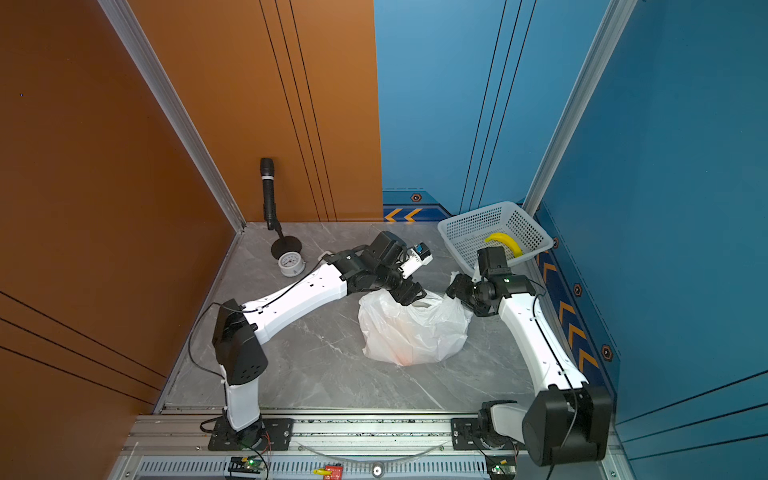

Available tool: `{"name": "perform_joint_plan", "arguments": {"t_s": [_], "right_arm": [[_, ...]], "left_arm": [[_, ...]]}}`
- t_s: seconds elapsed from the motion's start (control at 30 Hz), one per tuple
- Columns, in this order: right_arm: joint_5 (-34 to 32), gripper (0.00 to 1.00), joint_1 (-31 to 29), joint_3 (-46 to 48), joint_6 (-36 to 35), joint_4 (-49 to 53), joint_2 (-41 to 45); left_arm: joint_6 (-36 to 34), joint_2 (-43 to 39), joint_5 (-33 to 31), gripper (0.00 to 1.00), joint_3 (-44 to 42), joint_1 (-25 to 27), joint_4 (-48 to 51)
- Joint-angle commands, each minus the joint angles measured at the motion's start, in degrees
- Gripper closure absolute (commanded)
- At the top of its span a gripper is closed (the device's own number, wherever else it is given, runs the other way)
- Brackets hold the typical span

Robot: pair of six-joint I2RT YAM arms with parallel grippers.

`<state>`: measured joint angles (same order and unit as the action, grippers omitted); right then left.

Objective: Untie the knot of the plastic bag and take out the fruit

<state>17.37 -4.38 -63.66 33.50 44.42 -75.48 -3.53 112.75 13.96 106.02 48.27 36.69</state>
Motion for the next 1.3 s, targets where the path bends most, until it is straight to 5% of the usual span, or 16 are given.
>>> {"name": "perform_joint_plan", "arguments": {"t_s": [0.0,0.2,0.37,0.47,0.63,0.97,1.27], "right_arm": [[0.4,0.31,-1.0,-3.3,0.1,-0.6,-4.1],[1.2,0.50,-2.3,-4.0,1.5,-4.0,-8.0],[1.4,0.77,-2.7,-4.4,2.1,-4.1,-8.9],[0.5,0.90,-2.7,-4.3,2.2,-4.1,-7.8],[-0.1,0.97,-2.6,-4.5,2.5,-3.7,-5.6],[2.0,1.00,-2.6,0.3,3.6,-9.8,6.1],[5.9,1.00,-4.5,12.9,1.1,-25.7,25.4]], "left_arm": [[-2.0,3.8,3.4,0.23,6.2,-1.6,6.8],[1.0,9.5,4.6,0.23,11.1,-2.7,10.2],[2.6,10.4,9.6,0.37,10.6,-3.7,10.2],[1.8,9.3,11.4,0.53,8.9,-3.9,10.2],[0.5,7.0,9.1,0.98,6.4,-4.2,10.2],[4.2,7.3,-4.9,1.00,18.1,-5.1,10.2],[15.5,16.7,-5.4,1.00,35.8,-8.3,10.2]]}}
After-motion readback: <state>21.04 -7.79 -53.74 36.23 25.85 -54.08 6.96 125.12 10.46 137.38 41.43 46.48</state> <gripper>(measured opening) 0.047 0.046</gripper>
